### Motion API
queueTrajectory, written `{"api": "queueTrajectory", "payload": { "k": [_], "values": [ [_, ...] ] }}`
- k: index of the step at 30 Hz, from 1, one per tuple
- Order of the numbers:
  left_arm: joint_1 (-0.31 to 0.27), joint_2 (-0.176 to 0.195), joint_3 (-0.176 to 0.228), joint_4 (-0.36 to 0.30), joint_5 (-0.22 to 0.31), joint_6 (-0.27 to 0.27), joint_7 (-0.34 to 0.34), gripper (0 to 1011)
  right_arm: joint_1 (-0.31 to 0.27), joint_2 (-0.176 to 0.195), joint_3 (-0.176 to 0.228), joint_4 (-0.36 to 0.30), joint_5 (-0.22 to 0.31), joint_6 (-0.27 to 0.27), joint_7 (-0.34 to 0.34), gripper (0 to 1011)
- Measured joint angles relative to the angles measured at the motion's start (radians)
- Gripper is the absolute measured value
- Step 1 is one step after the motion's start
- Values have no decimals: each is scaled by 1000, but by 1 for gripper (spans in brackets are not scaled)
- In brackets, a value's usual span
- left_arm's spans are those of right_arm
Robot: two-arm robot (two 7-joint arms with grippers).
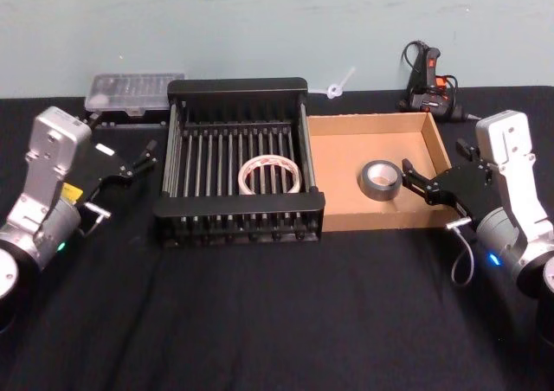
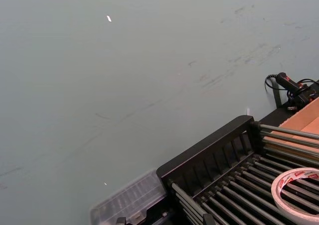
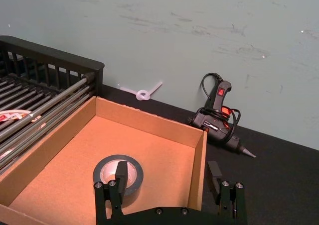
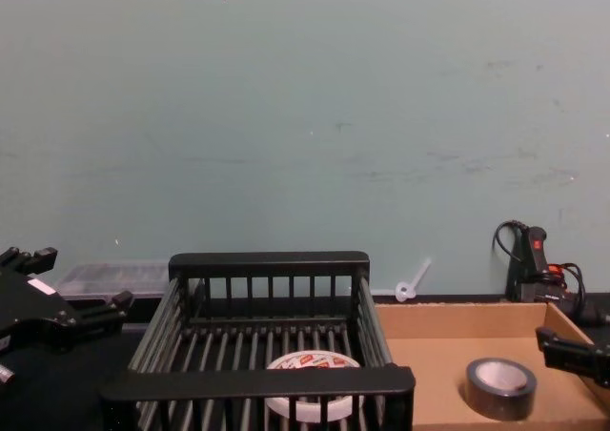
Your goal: Pick up the white tape and place it into the black box , Pick up the silver tape and place it into the brown box.
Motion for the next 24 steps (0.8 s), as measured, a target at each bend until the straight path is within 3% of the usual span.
{"api": "queueTrajectory", "payload": {
  "k": [24],
  "values": [
    [0,0,0,0,0,0,0,1001,0,0,0,0,0,0,0,1002]
  ]
}}
